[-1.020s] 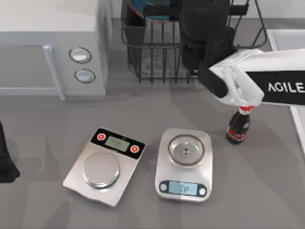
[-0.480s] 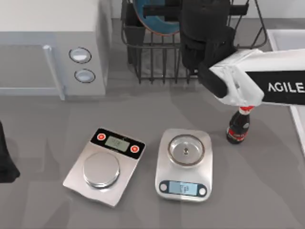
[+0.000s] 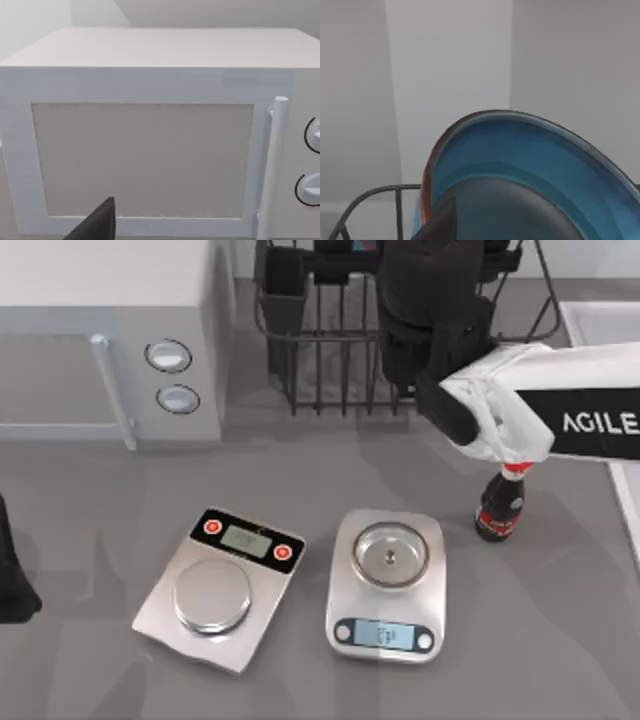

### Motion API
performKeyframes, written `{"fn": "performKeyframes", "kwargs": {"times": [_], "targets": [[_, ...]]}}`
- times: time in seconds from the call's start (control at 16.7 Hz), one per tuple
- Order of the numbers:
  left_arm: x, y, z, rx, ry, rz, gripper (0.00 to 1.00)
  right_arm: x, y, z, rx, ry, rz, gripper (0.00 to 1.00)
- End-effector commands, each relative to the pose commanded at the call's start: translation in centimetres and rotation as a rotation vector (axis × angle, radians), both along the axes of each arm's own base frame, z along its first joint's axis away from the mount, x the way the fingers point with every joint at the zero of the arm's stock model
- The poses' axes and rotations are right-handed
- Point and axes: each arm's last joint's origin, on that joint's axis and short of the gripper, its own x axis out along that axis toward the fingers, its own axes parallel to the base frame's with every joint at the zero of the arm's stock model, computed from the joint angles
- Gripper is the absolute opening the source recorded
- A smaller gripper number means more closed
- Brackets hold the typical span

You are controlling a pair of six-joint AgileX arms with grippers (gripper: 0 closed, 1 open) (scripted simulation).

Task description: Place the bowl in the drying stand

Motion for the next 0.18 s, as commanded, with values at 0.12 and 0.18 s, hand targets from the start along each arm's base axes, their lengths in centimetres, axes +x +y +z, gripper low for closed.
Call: {"fn": "performKeyframes", "kwargs": {"times": [0.12, 0.18], "targets": [[0.0, 0.0, 0.0, 0.0, 0.0, 0.0, 1.0, 0.0, 0.0, 0.0, 0.0, 0.0, 0.0, 1.0], [0.0, 0.0, 0.0, 0.0, 0.0, 0.0, 1.0, 0.0, 0.0, 0.0, 0.0, 0.0, 0.0, 1.0]]}}
